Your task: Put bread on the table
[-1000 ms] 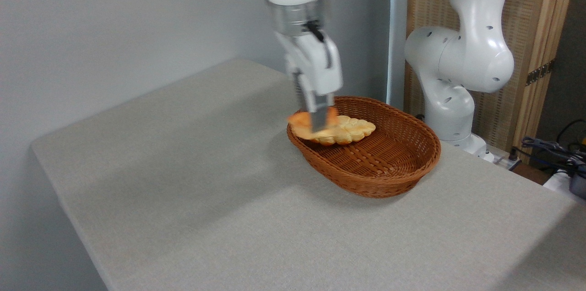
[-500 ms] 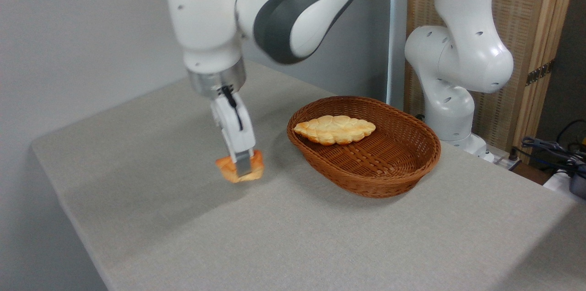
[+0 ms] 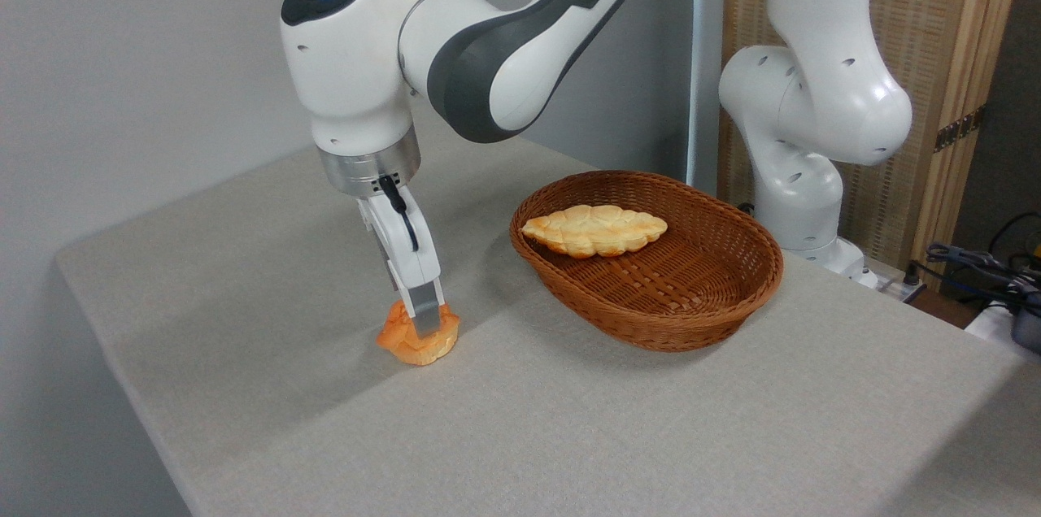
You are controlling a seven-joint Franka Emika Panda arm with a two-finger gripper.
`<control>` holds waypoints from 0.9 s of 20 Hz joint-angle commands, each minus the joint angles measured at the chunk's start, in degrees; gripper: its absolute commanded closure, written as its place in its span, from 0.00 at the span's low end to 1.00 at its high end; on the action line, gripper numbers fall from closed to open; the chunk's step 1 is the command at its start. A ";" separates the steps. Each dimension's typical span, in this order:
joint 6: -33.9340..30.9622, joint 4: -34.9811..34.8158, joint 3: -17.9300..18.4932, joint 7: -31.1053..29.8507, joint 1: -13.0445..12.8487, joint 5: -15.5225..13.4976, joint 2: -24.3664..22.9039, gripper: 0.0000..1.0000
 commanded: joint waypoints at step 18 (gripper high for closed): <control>-21.13 22.71 5.57 -14.42 1.02 8.67 -2.92 0.00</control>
